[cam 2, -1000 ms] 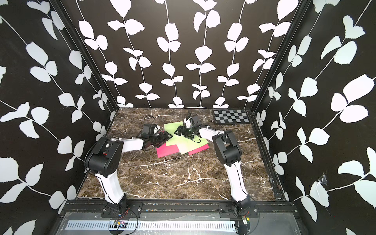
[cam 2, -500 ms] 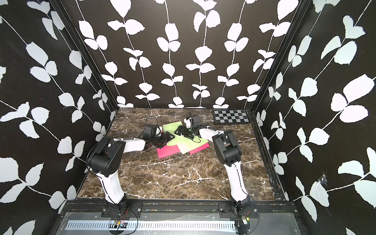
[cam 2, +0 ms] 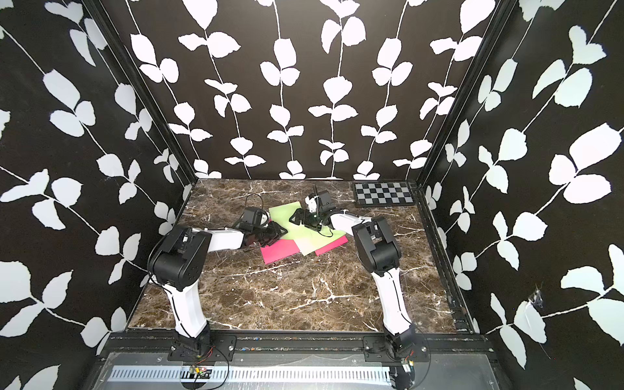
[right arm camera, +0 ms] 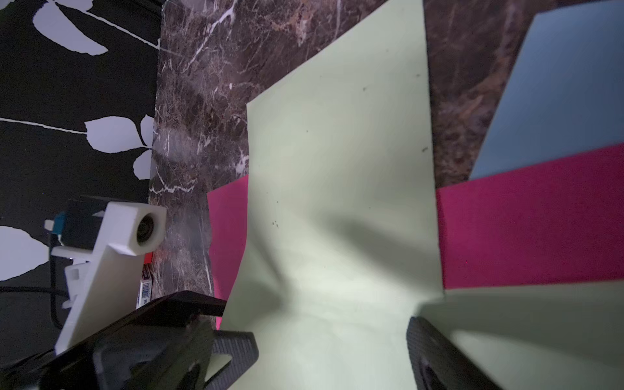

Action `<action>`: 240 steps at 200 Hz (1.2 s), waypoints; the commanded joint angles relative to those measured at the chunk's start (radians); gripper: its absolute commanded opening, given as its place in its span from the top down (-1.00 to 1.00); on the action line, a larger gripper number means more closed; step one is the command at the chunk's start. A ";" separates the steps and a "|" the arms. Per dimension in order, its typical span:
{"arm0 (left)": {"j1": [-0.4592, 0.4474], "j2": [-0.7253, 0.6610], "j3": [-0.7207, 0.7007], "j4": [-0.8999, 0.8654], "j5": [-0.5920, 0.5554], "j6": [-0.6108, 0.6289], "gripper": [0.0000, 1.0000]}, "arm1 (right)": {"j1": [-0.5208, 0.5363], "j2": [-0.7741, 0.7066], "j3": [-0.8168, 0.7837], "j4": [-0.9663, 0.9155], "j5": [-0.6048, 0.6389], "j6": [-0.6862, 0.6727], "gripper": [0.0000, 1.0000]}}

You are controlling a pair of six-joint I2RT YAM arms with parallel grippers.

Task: Sort the scattered colored papers by color
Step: Pick up the colored paper from the center of the board.

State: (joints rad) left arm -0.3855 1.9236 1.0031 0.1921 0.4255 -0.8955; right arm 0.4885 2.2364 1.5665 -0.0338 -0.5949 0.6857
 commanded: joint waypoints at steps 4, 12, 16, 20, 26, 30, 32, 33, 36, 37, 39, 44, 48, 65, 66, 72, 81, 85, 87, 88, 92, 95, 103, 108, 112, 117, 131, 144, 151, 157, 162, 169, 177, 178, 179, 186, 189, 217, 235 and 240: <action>-0.006 0.007 0.019 -0.026 -0.016 0.008 0.37 | 0.006 0.034 -0.043 -0.041 0.006 0.020 -0.80; -0.006 0.005 0.024 -0.036 -0.020 0.015 0.47 | 0.006 0.034 -0.043 -0.041 0.005 0.021 -0.80; -0.006 0.005 0.026 -0.040 -0.022 0.018 0.54 | 0.005 0.033 -0.044 -0.040 0.006 0.021 -0.80; -0.006 0.005 0.026 -0.044 -0.023 0.020 0.60 | 0.006 0.033 -0.045 -0.040 0.004 0.021 -0.80; -0.007 0.005 0.030 -0.050 -0.025 0.024 0.67 | 0.006 0.033 -0.045 -0.037 0.004 0.021 -0.80; -0.007 0.003 0.032 -0.056 -0.027 0.028 0.72 | 0.006 0.030 -0.046 -0.035 0.004 0.021 -0.80; -0.006 0.003 0.034 -0.058 -0.027 0.029 0.75 | 0.006 0.031 -0.046 -0.034 0.003 0.021 -0.80; -0.006 0.003 0.035 -0.059 -0.027 0.031 0.76 | 0.005 0.030 -0.046 -0.034 0.003 0.021 -0.80; -0.006 0.003 0.037 -0.063 -0.027 0.034 0.79 | 0.006 0.027 -0.046 -0.032 0.002 0.021 -0.80; -0.006 0.003 0.039 -0.065 -0.027 0.035 0.80 | 0.006 0.028 -0.047 -0.031 0.003 0.021 -0.80; -0.006 0.003 0.040 -0.067 -0.027 0.038 0.82 | 0.006 0.027 -0.048 -0.031 0.003 0.021 -0.80; -0.006 0.003 0.045 -0.074 -0.027 0.044 0.88 | 0.005 0.023 -0.050 -0.027 0.001 0.021 -0.81; -0.007 0.002 0.049 -0.080 -0.028 0.048 0.92 | 0.006 0.019 -0.051 -0.022 0.001 0.021 -0.81; -0.007 -0.001 0.068 -0.106 -0.030 0.074 1.00 | 0.006 -0.001 -0.054 -0.016 0.001 0.019 -0.81; -0.007 -0.001 0.069 -0.109 -0.030 0.075 1.00 | 0.006 -0.003 -0.054 -0.016 0.001 0.019 -0.81; -0.007 -0.003 0.075 -0.116 -0.032 0.083 1.00 | 0.006 -0.014 -0.055 -0.014 0.000 0.017 -0.82; -0.008 -0.007 0.081 -0.124 -0.034 0.097 1.00 | 0.005 -0.031 -0.060 -0.009 -0.002 0.015 -0.83; -0.007 -0.009 0.085 -0.127 -0.033 0.103 1.00 | 0.006 -0.040 -0.063 -0.006 -0.003 0.014 -0.83; -0.008 -0.009 0.086 -0.129 -0.032 0.107 1.00 | 0.006 -0.045 -0.063 -0.004 -0.002 0.014 -0.83; -0.007 -0.009 0.088 -0.130 -0.032 0.108 1.00 | 0.006 -0.048 -0.063 -0.003 -0.003 0.014 -0.83; -0.007 -0.011 0.092 -0.132 -0.029 0.115 1.00 | 0.006 -0.058 -0.065 0.001 -0.004 0.013 -0.84; -0.007 -0.011 0.095 -0.134 -0.027 0.121 1.00 | 0.006 -0.067 -0.067 0.003 -0.004 0.012 -0.84; -0.008 -0.012 0.102 -0.137 -0.013 0.136 1.00 | 0.005 -0.091 -0.073 0.010 -0.006 0.009 -0.84; -0.007 -0.014 0.108 -0.137 -0.004 0.146 1.00 | 0.005 -0.106 -0.077 0.014 -0.007 0.009 -0.84; -0.007 -0.015 0.111 -0.137 0.002 0.155 1.00 | 0.006 -0.120 -0.080 0.017 -0.009 0.007 -0.84; -0.007 -0.017 0.118 -0.138 0.013 0.169 1.00 | 0.006 -0.138 -0.085 0.021 -0.008 0.004 -0.85; -0.007 -0.028 0.133 -0.137 0.053 0.216 1.00 | 0.006 -0.192 -0.100 0.024 0.003 -0.004 -0.85; -0.007 -0.047 0.147 -0.134 0.091 0.265 1.00 | 0.005 -0.241 -0.112 0.012 0.015 -0.018 -0.86; -0.006 -0.061 0.154 -0.134 0.108 0.295 1.00 | 0.004 -0.269 -0.118 0.003 0.025 -0.027 -0.86; -0.006 -0.073 0.160 -0.135 0.126 0.317 1.00 | 0.004 -0.290 -0.123 -0.004 0.028 -0.033 -0.86; -0.006 -0.084 0.165 -0.137 0.142 0.339 1.00 | 0.002 -0.307 -0.130 -0.010 0.031 -0.038 -0.86; -0.006 -0.100 0.172 -0.145 0.161 0.368 1.00 | 0.001 -0.331 -0.141 -0.015 0.036 -0.046 -0.86; -0.006 -0.120 0.180 -0.155 0.168 0.402 1.00 | -0.005 -0.358 -0.158 -0.018 0.041 -0.051 -0.87; -0.007 -0.122 0.181 -0.158 0.183 0.406 1.00 | -0.005 -0.361 -0.160 -0.018 0.040 -0.051 -0.87; -0.006 -0.124 0.182 -0.159 0.192 0.409 1.00 | -0.006 -0.364 -0.162 -0.018 0.041 -0.051 -0.87; -0.006 -0.142 0.188 -0.170 0.213 0.438 1.00 | -0.014 -0.385 -0.181 -0.014 0.040 -0.051 -0.87; -0.006 -0.149 0.189 -0.174 0.221 0.450 1.00 | -0.017 -0.396 -0.192 -0.010 0.040 -0.051 -0.88; -0.004 -0.217 0.186 -0.187 0.303 0.542 1.00 | -0.078 -0.482 -0.344 0.107 0.012 0.013 -0.88; -0.002 -0.255 0.163 -0.157 0.365 0.570 1.00 | -0.125 -0.513 -0.439 0.219 -0.041 0.079 -0.88; 0.000 -0.265 0.154 -0.141 0.384 0.572 1.00 | -0.134 -0.518 -0.465 0.256 -0.058 0.096 -0.88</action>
State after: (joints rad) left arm -0.3859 1.7306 1.1683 0.0345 0.6838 -0.4187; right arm 0.4107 1.7374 1.2217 0.0658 -0.5926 0.6880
